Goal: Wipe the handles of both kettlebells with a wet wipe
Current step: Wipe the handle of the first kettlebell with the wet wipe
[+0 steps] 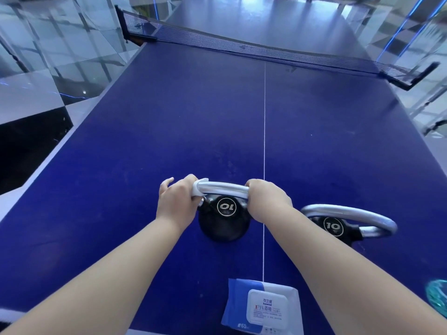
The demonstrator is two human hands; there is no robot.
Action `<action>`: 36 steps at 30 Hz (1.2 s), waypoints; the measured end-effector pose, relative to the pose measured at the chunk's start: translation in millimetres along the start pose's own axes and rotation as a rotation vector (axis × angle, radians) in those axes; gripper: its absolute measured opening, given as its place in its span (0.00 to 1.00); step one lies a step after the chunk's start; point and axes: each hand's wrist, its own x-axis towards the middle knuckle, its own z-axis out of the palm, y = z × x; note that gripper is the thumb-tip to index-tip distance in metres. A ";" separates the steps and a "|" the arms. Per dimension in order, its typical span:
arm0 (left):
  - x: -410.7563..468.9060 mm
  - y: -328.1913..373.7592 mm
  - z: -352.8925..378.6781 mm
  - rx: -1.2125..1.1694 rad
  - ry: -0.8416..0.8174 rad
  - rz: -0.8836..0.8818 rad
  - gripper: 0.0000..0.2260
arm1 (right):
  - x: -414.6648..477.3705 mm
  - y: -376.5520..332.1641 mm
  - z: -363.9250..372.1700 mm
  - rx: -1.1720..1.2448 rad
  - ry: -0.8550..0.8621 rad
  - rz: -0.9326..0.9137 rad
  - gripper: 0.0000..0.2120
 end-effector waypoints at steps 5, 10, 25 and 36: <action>-6.9 4.6 11.0 -0.406 -0.025 -0.277 0.04 | -1.8 -0.5 -2.0 0.006 -0.005 0.000 0.06; -17.1 22.1 23.3 -0.813 0.016 -0.551 0.09 | -2.1 -0.8 -0.4 0.007 0.007 -0.002 0.07; -20.7 17.5 22.5 -0.747 0.013 -0.519 0.13 | -4.0 -2.3 -1.9 -0.004 0.021 -0.006 0.09; -1.0 -1.5 -6.1 -0.072 -0.095 -0.026 0.03 | -3.3 -1.1 -1.7 0.001 0.033 -0.018 0.07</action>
